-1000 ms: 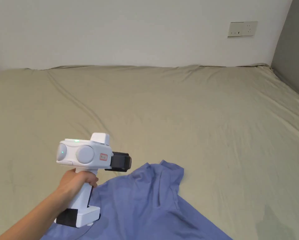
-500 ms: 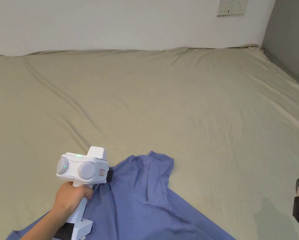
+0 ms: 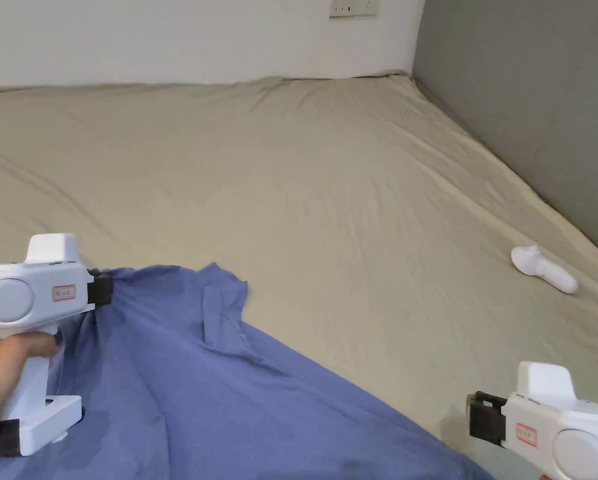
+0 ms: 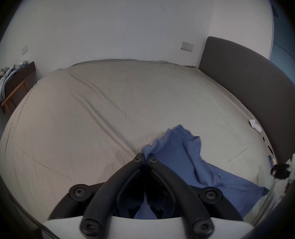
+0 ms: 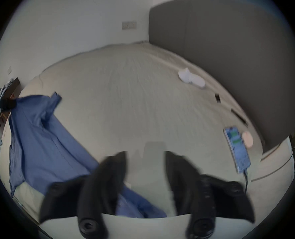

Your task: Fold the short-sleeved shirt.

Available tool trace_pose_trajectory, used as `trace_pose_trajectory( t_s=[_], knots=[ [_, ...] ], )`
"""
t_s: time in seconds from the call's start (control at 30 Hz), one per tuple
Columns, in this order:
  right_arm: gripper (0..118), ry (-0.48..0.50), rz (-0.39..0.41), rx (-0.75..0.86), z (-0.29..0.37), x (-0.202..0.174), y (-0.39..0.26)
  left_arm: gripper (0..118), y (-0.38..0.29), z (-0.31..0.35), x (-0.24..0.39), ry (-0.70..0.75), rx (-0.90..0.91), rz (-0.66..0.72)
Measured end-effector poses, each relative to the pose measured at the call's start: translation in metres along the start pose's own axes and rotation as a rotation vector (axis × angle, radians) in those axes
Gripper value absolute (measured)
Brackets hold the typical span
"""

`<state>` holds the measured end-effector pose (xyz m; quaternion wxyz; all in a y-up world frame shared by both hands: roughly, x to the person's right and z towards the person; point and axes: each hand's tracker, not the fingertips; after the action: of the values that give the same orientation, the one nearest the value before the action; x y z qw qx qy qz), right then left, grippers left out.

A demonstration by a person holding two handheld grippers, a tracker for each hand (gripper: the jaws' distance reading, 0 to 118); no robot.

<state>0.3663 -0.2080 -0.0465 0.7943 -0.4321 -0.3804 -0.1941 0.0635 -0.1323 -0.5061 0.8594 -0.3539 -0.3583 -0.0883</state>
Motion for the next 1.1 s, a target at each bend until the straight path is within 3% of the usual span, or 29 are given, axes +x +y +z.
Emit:
trace_pose_trajectory(
  t_s=[0.03, 0.07, 0.27, 0.3, 0.43, 0.5, 0.57, 0.6, 0.63, 0.67, 0.8, 1.1],
  knots=[
    [106, 0.004, 0.002, -0.029, -0.004, 0.002, -0.008, 0, 0.001, 0.006, 0.003, -0.001, 0.005, -0.002],
    [111, 0.006, 0.006, -0.058, -0.007, 0.004, -0.016, 0, 0.000, 0.010, 0.005, -0.001, 0.008, -0.004],
    [110, 0.015, -0.010, -0.101, -0.025, 0.004, -0.049, 0, -0.002, 0.020, 0.010, 0.003, 0.014, -0.003],
    [107, 0.019, -0.006, -0.105, -0.027, 0.001, -0.051, 0, -0.002, 0.019, 0.009, 0.005, 0.013, -0.004],
    [70, 0.080, 0.011, -0.106, -0.045, -0.005, -0.061, 0, -0.004, 0.021, 0.009, 0.009, 0.009, -0.006],
    [66, 0.070, 0.009, -0.093, -0.040, -0.009, -0.060, 0, -0.006, 0.023, 0.009, 0.015, 0.007, -0.001],
    [11, 0.158, 0.001, -0.073, -0.034, -0.007, -0.056, 0, -0.007, 0.023, 0.007, 0.018, 0.008, 0.007],
    [10, 0.163, -0.003, -0.072, -0.032, -0.010, -0.055, 0, -0.008, 0.025, 0.006, 0.019, 0.010, 0.010],
    [10, 0.102, 0.048, -0.076, -0.026, -0.015, -0.054, 0, -0.008, 0.027, 0.006, 0.023, 0.014, 0.014],
    [10, 0.121, 0.082, -0.050, -0.023, -0.016, -0.053, 0, -0.008, 0.030, 0.005, 0.024, 0.018, 0.020],
    [9, 0.159, 0.014, 0.087, 0.008, -0.018, -0.030, 0, -0.003, 0.046, -0.003, 0.032, 0.058, 0.043],
    [9, 0.192, 0.139, 0.414, 0.075, -0.061, 0.129, 0, 0.069, 0.111, -0.036, 0.132, 0.269, 0.077]
  ],
)
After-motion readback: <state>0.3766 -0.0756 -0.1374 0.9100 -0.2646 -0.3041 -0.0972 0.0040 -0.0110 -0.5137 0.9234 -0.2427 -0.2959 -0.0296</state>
